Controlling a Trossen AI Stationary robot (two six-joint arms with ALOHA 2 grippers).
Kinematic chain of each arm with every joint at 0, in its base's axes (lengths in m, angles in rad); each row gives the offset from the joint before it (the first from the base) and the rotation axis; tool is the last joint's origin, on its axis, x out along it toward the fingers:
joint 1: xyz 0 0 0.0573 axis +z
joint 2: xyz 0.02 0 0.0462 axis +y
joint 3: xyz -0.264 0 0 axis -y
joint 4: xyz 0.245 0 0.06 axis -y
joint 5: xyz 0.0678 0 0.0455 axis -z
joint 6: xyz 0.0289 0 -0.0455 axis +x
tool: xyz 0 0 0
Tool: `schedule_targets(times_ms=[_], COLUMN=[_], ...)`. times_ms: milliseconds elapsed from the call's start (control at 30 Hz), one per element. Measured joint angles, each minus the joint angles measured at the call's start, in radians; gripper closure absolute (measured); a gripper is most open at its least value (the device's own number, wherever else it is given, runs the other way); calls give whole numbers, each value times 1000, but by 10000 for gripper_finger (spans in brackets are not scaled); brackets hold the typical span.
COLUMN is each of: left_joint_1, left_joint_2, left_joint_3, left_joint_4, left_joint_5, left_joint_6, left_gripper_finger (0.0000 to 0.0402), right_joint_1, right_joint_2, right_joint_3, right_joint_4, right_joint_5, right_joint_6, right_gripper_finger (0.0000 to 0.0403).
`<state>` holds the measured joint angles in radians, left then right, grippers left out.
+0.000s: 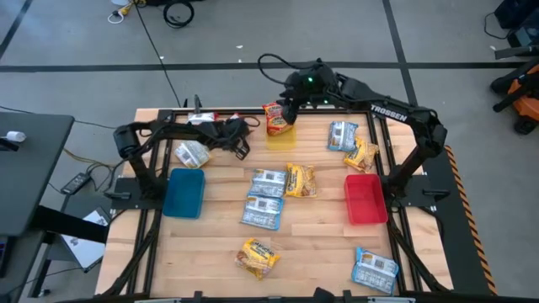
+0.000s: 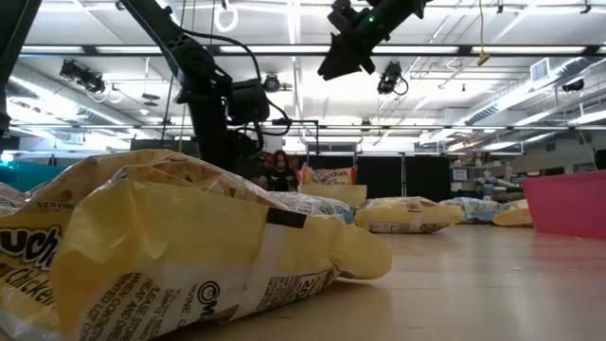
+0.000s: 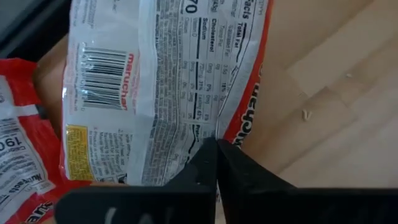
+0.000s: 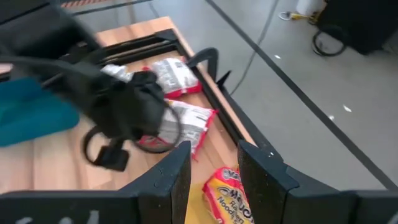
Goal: Sort Maruchan noodles
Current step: Put the right red noodle pack into the yellow bin
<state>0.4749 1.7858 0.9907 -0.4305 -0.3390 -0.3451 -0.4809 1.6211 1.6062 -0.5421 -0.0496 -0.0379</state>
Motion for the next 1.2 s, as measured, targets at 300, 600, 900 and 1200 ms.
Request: schedule_targets(times_ms=[300,600,900,1200], left_joint_1=[95,219,233,99], left_joint_2=[-63,-240,-287,-287], left_joint_3=[184,200,200,200], left_joint_4=[-246,-285,-271,-205], left_joint_5=[124,463,752,770], left_joint_6=[135,187,248,120], left_gripper_finger=[399,400,401,401], right_joint_1=[37,79,212,291], right_joint_2=[0,0,4,17], right_joint_3=[0,0,-86,-309], right_joint_4=[-78,-147,-38,319], right_joint_5=[-4,-23,-113,53], right_joint_6=[-66,-120,-450,-452], right_gripper_finger=[266,266,236,120])
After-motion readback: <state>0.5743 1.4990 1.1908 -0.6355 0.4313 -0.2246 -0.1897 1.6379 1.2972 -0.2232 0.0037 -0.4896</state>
